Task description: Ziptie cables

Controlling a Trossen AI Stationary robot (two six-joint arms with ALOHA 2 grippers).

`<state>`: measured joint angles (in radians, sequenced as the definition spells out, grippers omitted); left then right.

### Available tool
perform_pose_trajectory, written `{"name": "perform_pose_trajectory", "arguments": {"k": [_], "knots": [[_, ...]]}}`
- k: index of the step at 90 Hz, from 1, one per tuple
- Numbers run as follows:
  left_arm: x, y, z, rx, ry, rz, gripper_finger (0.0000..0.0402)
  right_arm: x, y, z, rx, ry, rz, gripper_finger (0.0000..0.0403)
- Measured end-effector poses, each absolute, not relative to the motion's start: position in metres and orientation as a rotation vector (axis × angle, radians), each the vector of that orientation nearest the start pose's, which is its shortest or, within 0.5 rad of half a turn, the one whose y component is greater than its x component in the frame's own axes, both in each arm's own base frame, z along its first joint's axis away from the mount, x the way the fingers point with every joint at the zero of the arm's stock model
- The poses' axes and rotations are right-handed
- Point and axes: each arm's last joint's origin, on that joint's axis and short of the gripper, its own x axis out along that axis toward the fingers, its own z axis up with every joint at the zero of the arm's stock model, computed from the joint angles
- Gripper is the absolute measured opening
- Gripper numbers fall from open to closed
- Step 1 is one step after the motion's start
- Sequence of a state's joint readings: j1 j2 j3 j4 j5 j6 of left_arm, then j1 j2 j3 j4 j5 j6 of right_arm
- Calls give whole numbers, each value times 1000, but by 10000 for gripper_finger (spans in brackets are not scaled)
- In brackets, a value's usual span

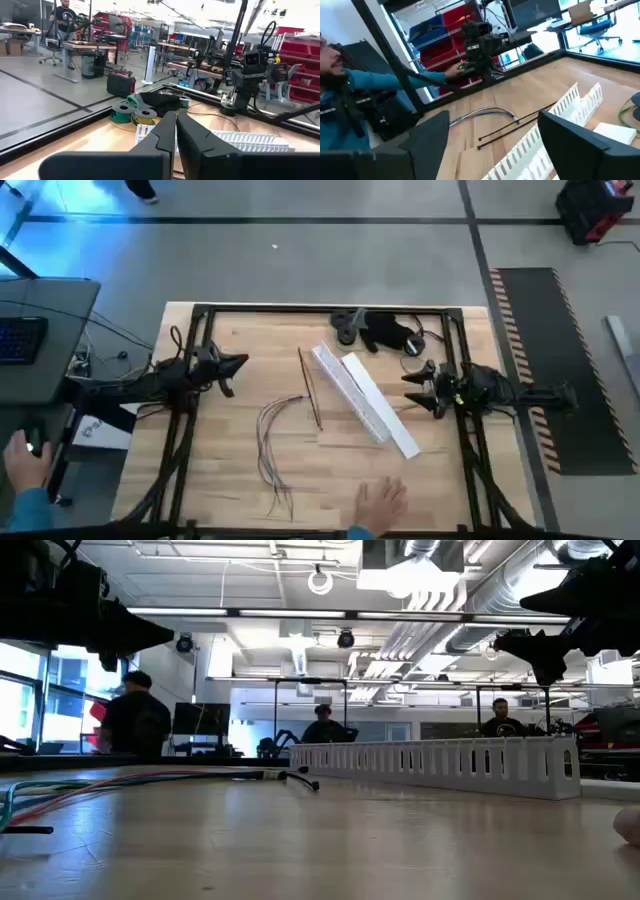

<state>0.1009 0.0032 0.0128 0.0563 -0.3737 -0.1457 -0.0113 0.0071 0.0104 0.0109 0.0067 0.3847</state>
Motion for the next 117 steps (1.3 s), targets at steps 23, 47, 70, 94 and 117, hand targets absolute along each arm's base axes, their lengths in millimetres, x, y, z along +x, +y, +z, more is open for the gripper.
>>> {"name": "perform_pose_trajectory", "arguments": {"k": [23,47,70,94,117], "knots": [[93,20,173,-152,-100,469,0,97,-1,168,385,-18,-15,286],[93,24,173,-150,-103,506,0,97,-1,168,385,-18,-15,286],[92,25,173,-149,-104,519,0,97,-1,168,385,-18,-15,286],[92,25,173,-150,-104,518,0,97,-1,168,385,-18,-15,286],[92,25,173,-149,-104,518,0,97,-1,168,385,-18,-15,286]]}}
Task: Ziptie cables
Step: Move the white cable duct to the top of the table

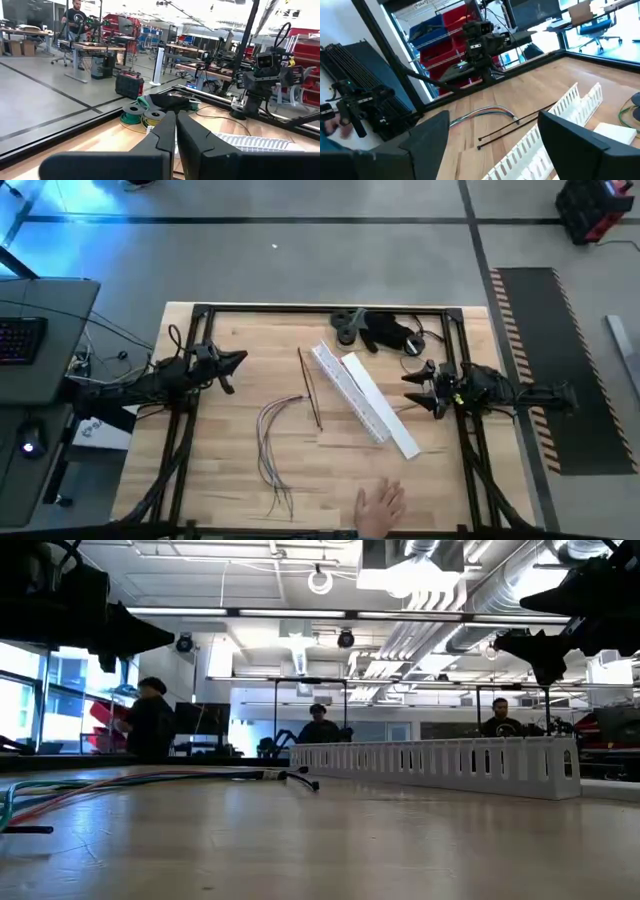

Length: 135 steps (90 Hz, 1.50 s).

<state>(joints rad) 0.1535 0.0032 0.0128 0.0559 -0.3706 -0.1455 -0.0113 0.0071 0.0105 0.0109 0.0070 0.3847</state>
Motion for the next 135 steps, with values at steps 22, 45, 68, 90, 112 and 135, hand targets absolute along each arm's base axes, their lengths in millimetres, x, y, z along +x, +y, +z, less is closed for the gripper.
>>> {"name": "perform_pose_trajectory", "arguments": {"k": [22,45,68,90,112,135], "knots": [[92,25,173,-45,-76,534,0,97,-1,168,385,-18,-15,286],[92,25,175,-66,-108,534,0,97,-1,168,385,-18,-15,286],[100,25,171,-204,-72,438,4,97,-1,168,385,-18,-15,286],[137,27,168,-159,210,341,68,97,-1,168,385,-18,-15,286],[203,34,159,-66,539,195,167,97,-1,168,385,-18,-15,286],[247,41,121,-46,652,160,213,97,-1,168,385,-18,-15,286]]}}
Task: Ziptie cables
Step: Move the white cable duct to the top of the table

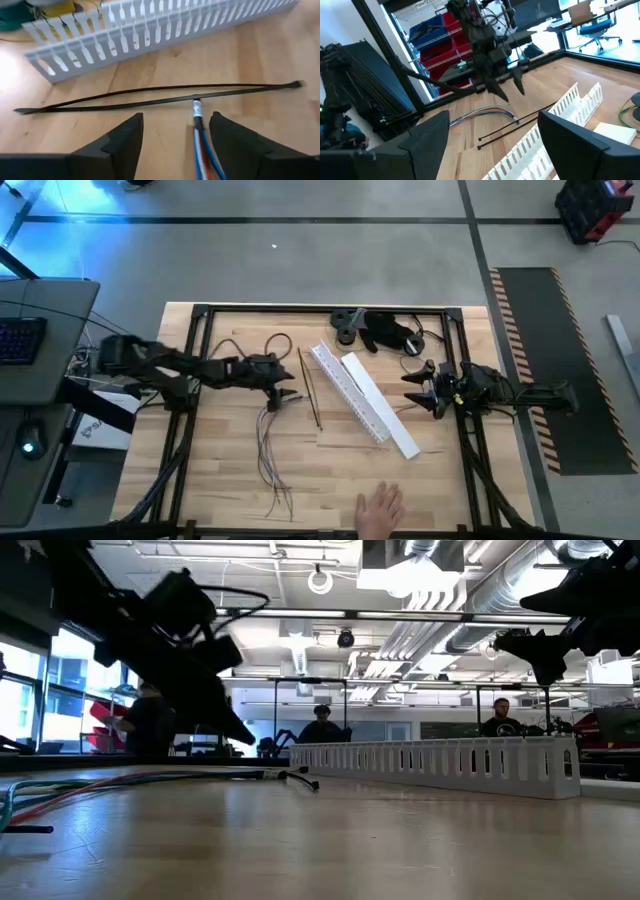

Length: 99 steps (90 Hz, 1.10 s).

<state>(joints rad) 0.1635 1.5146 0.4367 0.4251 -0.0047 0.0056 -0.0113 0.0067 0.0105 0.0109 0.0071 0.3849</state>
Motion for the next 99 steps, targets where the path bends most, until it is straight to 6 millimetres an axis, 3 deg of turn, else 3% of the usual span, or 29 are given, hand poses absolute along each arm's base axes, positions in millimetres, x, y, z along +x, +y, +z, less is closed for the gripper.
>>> {"name": "perform_pose_trajectory", "arguments": {"k": [15,38,50,64,81,99], "knots": [[264,41,106,-68,667,82,209,97,-1,168,385,-18,-15,286],[279,46,80,-60,753,100,184,97,-1,168,385,-18,-15,286],[280,46,76,-83,776,96,125,97,-1,168,385,-18,-15,286],[278,45,81,-121,777,97,21,97,-1,168,385,-18,-15,286],[266,42,111,-68,777,80,10,97,-1,168,385,-18,-15,286],[249,38,195,57,612,128,5,97,-1,168,385,-18,-15,286]]}}
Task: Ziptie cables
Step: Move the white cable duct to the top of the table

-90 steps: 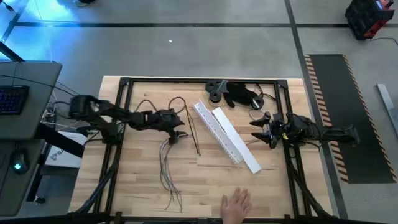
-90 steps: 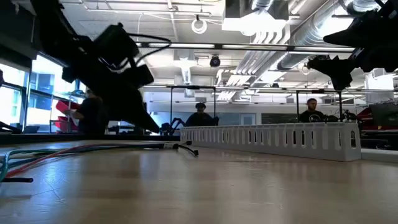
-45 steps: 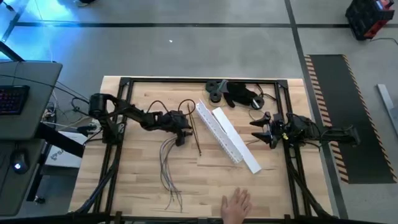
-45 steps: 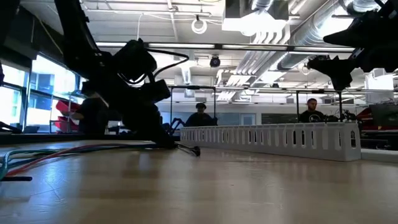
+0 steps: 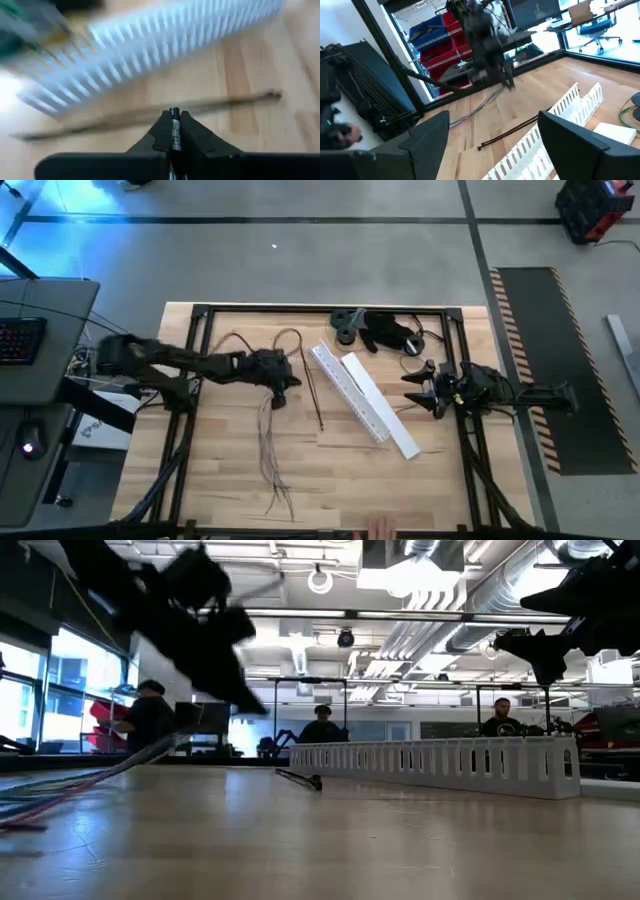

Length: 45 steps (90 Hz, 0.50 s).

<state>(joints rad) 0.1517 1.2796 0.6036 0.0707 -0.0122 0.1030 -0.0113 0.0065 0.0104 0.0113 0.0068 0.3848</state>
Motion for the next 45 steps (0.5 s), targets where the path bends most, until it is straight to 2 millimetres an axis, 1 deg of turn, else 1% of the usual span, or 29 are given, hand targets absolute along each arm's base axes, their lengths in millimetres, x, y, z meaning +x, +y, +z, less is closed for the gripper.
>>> {"name": "perform_pose_trajectory", "arguments": {"k": [4,11,15,21,27,34,45], "knots": [[243,35,217,74,562,121,4,98,-1,168,385,-18,-15,286],[231,25,264,95,412,92,3,97,-1,168,385,-18,-15,286],[221,18,289,102,336,71,3,98,-1,168,385,-17,-15,286],[205,8,320,105,241,4,2,97,-1,168,385,-18,-15,286],[185,-2,354,102,109,-90,2,97,-1,168,385,-18,-15,286],[157,-10,392,90,-37,-178,2,97,-1,168,385,-18,-15,286],[119,-15,437,63,-159,-264,1,97,-1,168,385,-18,-15,286]]}}
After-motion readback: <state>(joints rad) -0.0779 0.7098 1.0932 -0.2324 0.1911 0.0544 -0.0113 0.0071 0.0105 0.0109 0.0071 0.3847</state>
